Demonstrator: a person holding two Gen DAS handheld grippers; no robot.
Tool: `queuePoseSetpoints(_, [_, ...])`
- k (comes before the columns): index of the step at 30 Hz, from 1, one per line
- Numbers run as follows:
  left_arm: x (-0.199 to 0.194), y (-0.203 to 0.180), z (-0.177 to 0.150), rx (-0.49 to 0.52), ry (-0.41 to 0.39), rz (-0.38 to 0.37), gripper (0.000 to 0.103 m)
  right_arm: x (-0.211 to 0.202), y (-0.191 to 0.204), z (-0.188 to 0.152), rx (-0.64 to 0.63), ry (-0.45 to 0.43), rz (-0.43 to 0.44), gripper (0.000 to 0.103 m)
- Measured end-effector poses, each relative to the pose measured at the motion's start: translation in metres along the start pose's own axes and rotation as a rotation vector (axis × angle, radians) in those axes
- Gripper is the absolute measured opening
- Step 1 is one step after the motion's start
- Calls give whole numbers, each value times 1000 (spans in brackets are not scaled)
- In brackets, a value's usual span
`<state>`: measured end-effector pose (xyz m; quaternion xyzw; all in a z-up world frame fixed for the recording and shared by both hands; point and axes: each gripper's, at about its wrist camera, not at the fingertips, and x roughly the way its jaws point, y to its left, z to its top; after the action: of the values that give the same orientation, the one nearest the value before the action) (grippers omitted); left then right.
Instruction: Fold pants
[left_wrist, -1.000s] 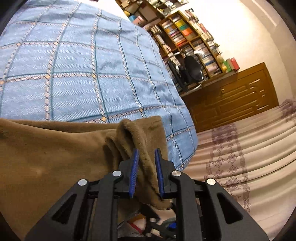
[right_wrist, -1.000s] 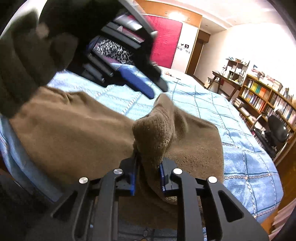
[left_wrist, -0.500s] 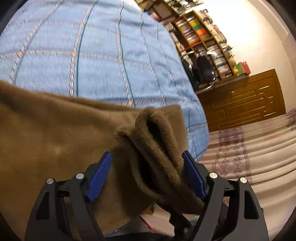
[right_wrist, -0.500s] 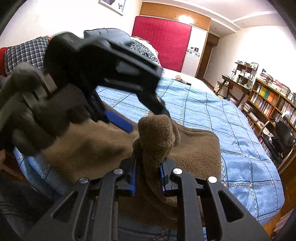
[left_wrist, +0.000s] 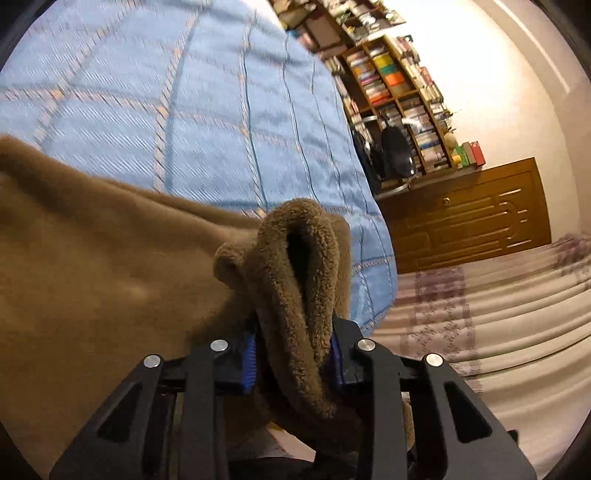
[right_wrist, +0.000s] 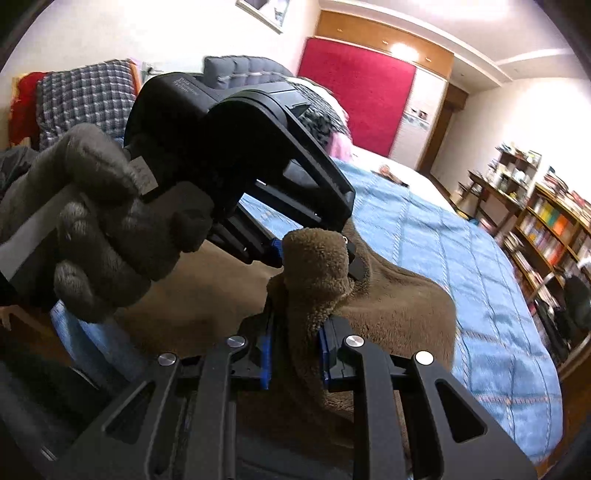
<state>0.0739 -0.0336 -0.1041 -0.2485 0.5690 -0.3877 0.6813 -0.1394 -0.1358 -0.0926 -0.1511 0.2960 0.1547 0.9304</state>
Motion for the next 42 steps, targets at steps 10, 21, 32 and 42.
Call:
queuePoseSetpoints(10, [-85,60,-16,-28,-159,98,30,38,52,33,-82,2,214,19])
queuePoseSetpoints(21, [-99,134,-24,-154,-210,153,37,56,56,16,1,50,288,58])
queuePoseSetpoints(32, [-146,66,-36,29,-402,358,58,13,-71,-29,370,54,70,58])
queuePoseSetpoints(42, [-70,27,-43,93,-294,276,58,38,-108,-76,512,102,67,58])
